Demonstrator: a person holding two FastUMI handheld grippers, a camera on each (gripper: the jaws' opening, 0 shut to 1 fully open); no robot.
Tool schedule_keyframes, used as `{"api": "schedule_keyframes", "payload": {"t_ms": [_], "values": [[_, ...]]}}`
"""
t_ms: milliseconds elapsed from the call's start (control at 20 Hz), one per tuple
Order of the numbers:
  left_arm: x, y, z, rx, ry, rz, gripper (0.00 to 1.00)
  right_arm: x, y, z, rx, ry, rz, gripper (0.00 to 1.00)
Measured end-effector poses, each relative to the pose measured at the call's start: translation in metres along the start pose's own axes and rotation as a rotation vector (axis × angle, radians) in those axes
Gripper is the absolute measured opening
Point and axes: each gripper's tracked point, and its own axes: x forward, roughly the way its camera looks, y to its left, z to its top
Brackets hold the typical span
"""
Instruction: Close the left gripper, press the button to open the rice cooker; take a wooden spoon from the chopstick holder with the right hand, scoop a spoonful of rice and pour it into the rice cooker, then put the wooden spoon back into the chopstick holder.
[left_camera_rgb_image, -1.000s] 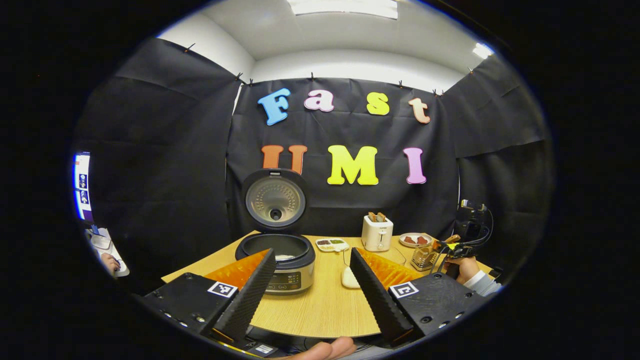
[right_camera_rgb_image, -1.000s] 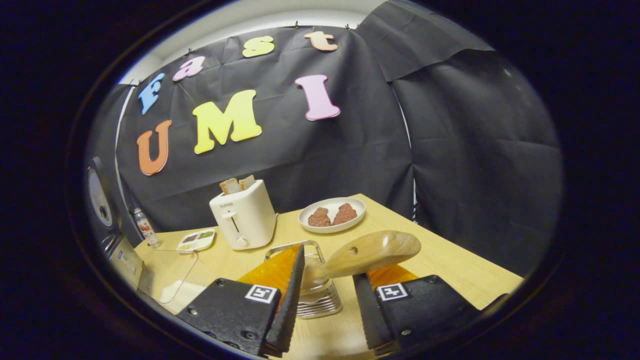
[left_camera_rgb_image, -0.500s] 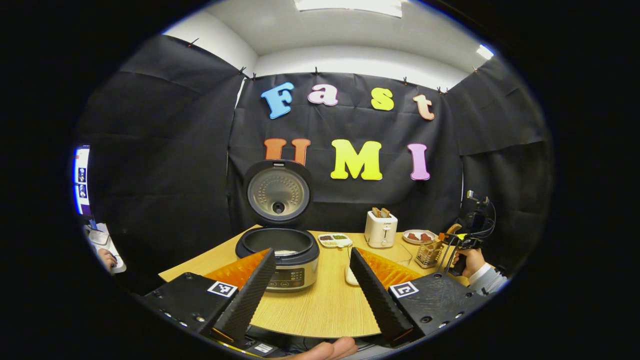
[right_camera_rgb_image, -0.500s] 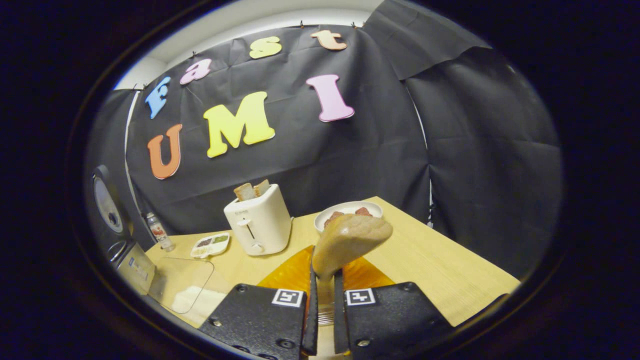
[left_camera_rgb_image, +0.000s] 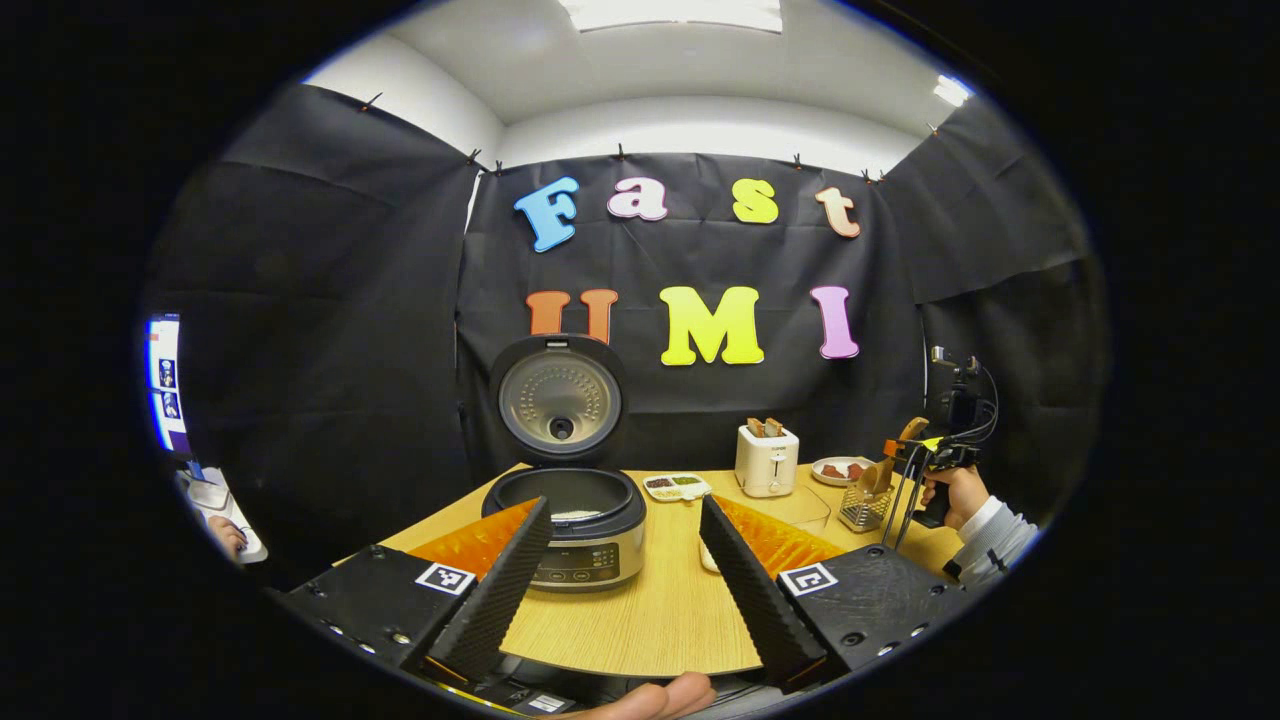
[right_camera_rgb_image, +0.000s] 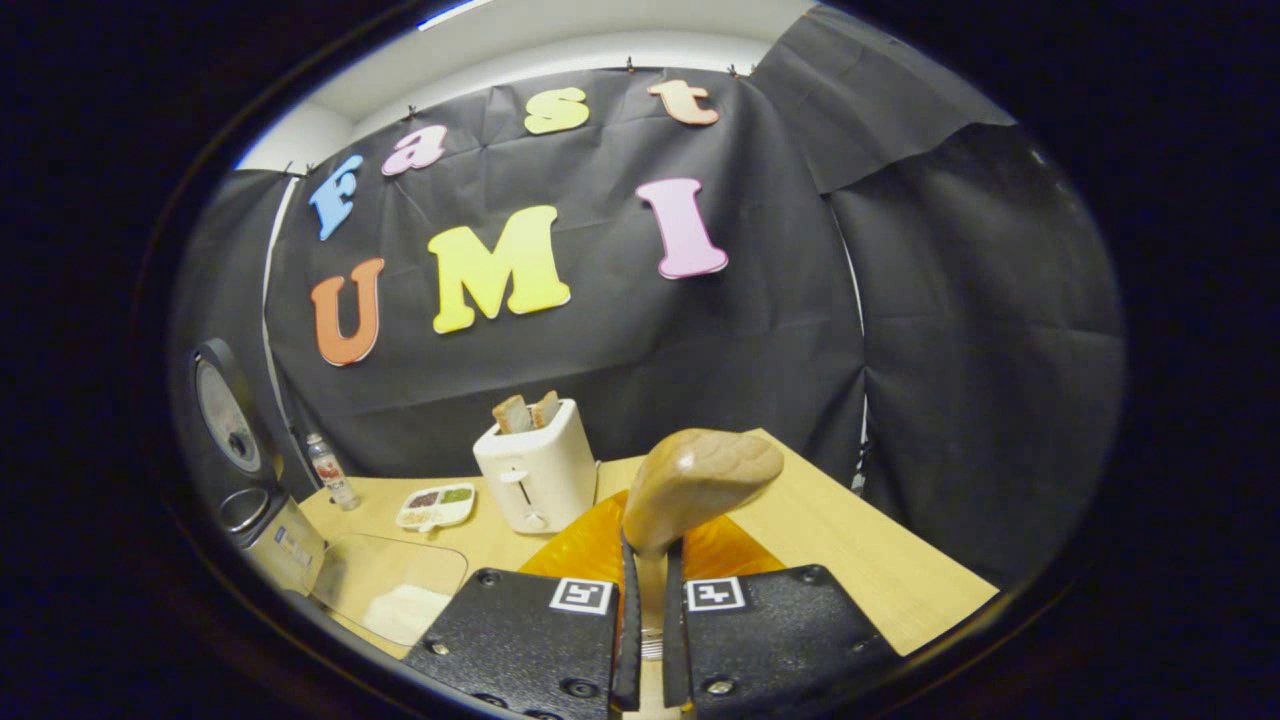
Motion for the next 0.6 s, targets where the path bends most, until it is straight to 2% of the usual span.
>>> {"api": "schedule_keyframes", "payload": {"t_ms": [300,600], "values": [[-0.008,0.003,0.005,-0.020,-0.014,-0.001,0.95,-0.042,0.019,0.043,0.007,-0.049,0.046,0.14],[-0.015,0.009,0.001,-0.024,0.003,0.002,0.95,-0.097,0.054,0.079,-0.030,-0.102,0.119,0.13]]}}
